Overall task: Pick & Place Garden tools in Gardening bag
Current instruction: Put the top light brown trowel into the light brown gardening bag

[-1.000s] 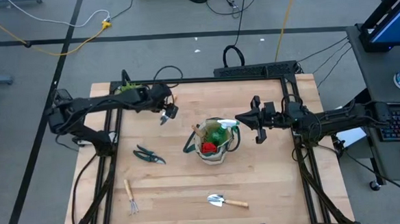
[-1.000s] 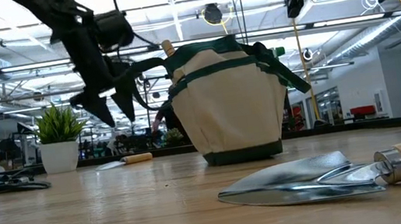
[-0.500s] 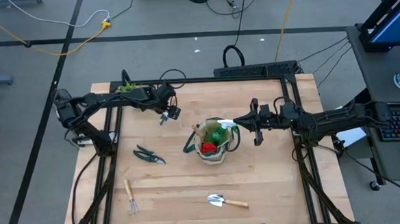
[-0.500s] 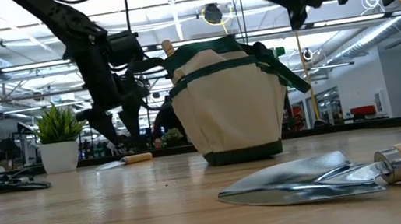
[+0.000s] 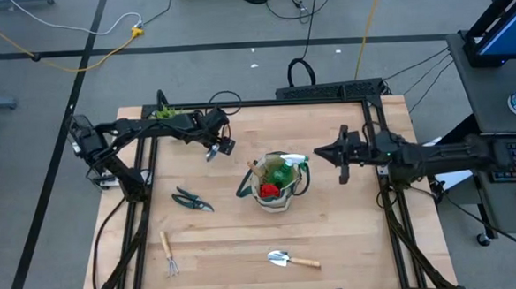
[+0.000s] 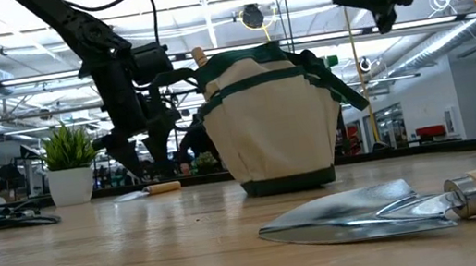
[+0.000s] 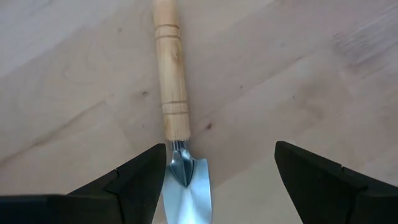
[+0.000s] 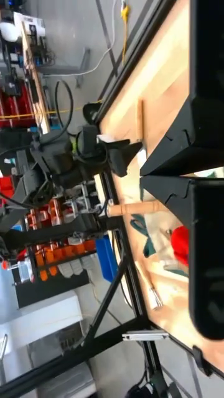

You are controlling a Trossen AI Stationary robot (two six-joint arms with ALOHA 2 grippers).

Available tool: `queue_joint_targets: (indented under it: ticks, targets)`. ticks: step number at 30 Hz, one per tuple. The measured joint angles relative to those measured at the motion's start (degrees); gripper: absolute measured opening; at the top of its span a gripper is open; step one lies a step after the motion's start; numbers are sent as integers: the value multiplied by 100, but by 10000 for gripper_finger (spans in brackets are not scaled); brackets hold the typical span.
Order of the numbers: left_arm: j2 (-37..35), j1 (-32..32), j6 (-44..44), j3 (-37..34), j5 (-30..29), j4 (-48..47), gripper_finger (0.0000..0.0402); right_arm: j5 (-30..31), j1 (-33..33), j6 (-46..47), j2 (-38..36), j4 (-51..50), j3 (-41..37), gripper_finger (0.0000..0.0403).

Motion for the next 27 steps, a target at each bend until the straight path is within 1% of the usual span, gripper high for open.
queue_joint_targets:
  ticks: [6,8,14,20,27]
  targets:
    - [0,20,-7,0,-15,134,308,47,0,10,-518,-619,0,0]
    - [0,35,-40,0,-40,194,308,149,0,6,-580,-684,0,0]
    - [56,113,-142,0,-311,294,308,152,0,4,-615,-760,0,0]
    - [403,271,-131,56,-114,489,308,144,0,4,-613,-761,0,0]
    - [864,289,-134,269,-106,462,308,135,2,19,-615,-756,0,0]
